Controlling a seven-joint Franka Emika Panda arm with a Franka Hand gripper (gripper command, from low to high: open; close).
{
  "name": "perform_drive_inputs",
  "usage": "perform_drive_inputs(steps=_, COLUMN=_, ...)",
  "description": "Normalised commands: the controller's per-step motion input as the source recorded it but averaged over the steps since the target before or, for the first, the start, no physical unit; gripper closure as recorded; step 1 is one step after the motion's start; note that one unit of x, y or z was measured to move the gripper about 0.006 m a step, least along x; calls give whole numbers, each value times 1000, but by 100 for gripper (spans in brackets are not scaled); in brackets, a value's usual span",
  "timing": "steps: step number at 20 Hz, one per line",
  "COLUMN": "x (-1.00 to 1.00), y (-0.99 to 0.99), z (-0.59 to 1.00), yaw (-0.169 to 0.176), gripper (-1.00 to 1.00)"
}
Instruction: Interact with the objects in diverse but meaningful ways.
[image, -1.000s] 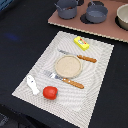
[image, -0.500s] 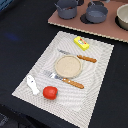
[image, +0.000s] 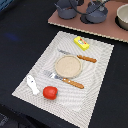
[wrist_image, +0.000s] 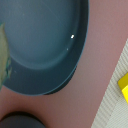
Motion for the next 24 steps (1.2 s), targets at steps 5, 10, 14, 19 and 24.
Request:
perform_drive_inputs(steps=5, x=274, y=30, z=-6, yaw=-58, gripper=-100)
perform_drive_inputs(steps=10, x=192, y=0, z=-43, yaw=-55, gripper=-100)
perform_drive_inputs(steps=14, x=166, y=0, z=-30, yaw=-48, gripper=-100)
perform_drive_inputs(steps=19, x=128, y=0, z=-58, yaw=-48, gripper=-100)
perform_drive_inputs(steps=24, x=73, y=11, z=-106, yaw=-39, gripper=-100)
